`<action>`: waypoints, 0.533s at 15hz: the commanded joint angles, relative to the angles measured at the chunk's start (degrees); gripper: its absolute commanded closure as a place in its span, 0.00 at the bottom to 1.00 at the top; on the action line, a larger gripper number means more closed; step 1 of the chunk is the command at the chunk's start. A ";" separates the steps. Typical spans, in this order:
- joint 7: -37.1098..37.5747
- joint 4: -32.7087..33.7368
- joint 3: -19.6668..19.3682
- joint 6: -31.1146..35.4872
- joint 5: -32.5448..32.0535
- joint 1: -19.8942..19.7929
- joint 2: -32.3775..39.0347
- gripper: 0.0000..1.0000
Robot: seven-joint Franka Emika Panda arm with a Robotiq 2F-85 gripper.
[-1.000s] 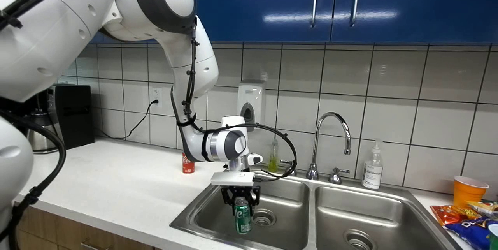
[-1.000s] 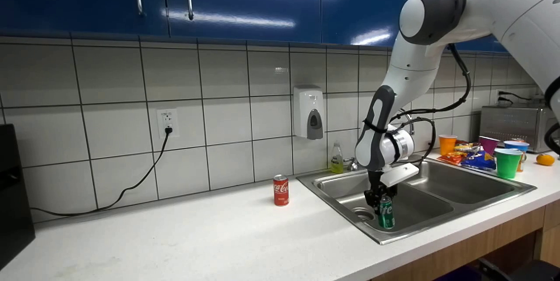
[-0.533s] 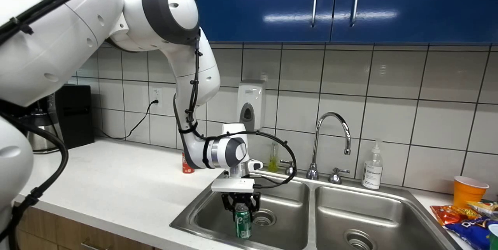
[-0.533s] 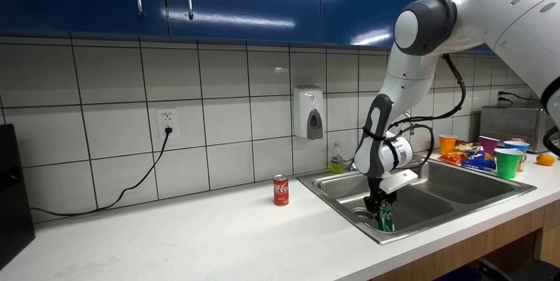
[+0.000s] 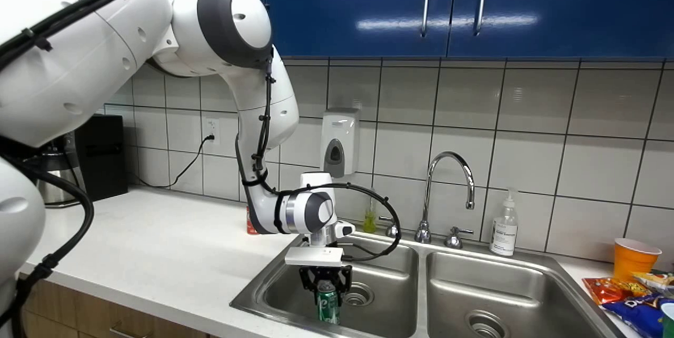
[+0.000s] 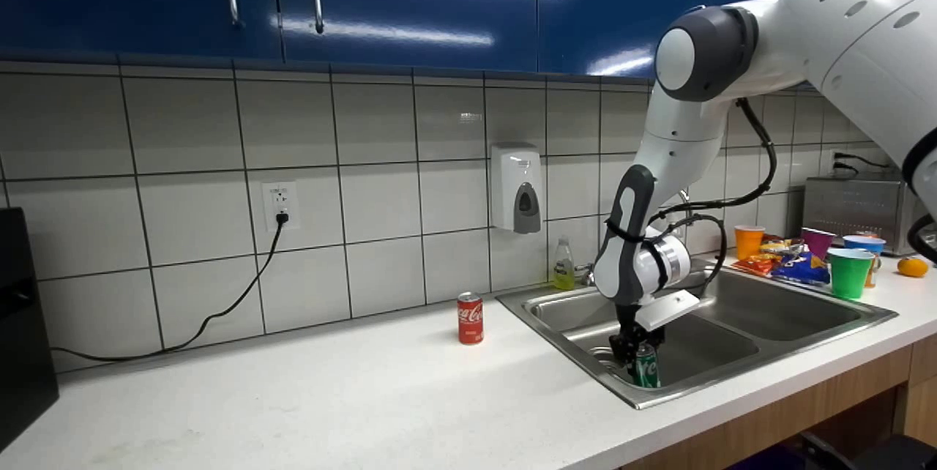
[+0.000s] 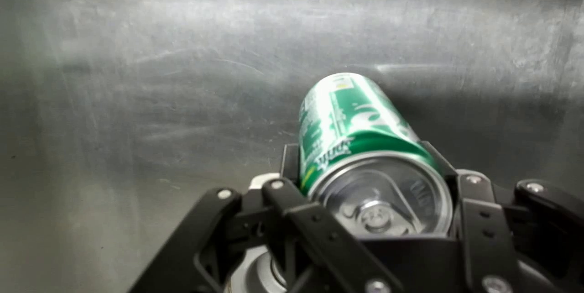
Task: Put the green can inside the sink
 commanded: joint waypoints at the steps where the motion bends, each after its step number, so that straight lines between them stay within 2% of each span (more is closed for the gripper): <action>1: 1.07 0.72 0.68 0.50 0.44 -0.69 0.35 0.62; 8: 1.21 0.80 0.61 0.54 0.58 -0.56 0.86 0.62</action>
